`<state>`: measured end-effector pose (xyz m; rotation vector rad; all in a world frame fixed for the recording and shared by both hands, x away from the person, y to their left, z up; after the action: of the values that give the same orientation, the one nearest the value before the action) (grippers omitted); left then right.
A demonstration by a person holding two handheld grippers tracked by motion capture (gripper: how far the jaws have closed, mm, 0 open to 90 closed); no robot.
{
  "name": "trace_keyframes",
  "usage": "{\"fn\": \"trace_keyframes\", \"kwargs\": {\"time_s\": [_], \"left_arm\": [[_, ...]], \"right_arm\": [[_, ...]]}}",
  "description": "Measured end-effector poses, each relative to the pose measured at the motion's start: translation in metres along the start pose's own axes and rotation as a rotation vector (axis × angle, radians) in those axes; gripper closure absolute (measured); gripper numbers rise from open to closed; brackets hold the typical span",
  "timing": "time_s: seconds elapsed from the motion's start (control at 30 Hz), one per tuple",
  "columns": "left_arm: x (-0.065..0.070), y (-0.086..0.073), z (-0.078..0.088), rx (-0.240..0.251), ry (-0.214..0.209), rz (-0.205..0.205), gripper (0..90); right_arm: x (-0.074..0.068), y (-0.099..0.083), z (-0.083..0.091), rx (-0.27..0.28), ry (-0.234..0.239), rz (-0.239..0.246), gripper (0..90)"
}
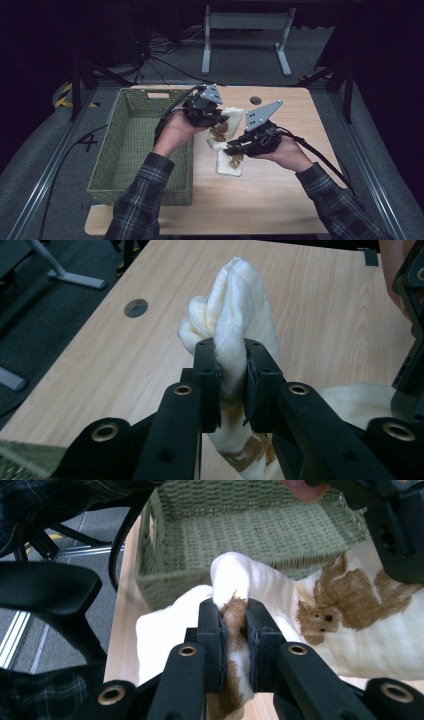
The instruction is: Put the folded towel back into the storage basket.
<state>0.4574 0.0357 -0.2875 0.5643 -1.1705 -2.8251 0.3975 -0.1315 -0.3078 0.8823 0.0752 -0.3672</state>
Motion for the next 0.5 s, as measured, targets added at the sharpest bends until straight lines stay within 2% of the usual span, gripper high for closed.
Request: {"fn": "trace_keyframes", "kwargs": {"time_s": [0.03,0.1,0.27,0.43,0.5], "left_arm": [[-0.003,-0.004,0.008,0.001,0.007,0.002,78.7],[-0.006,-0.008,0.014,0.001,0.016,-0.004,78.7],[-0.014,-0.027,0.035,0.001,0.038,0.006,78.7],[-0.015,-0.044,0.05,-0.001,0.054,0.01,78.7],[-0.015,-0.051,0.055,0.013,0.059,0.023,78.7]], "right_arm": [[-0.002,0.011,-0.005,0.006,0.008,0.006,80.1],[-0.003,0.014,-0.006,0.006,0.009,0.01,80.1],[-0.01,0.045,-0.024,0.006,0.012,0.032,80.1],[-0.012,0.059,-0.043,0.005,0.029,0.036,80.1],[-0.014,0.065,-0.052,0.002,0.044,0.03,80.1]]}}
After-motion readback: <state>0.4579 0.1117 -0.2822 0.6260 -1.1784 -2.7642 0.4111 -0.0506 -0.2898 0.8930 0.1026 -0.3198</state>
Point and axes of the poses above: each handheld gripper's, and its own axes: z roughly backward along the jaws, y roughly out of its top, x roughly to its right, the point moved 3 cm from there along -z, roughly forward along the jaws, and after that the axes turned 14 degrees about -z, right-handed, at the moved point
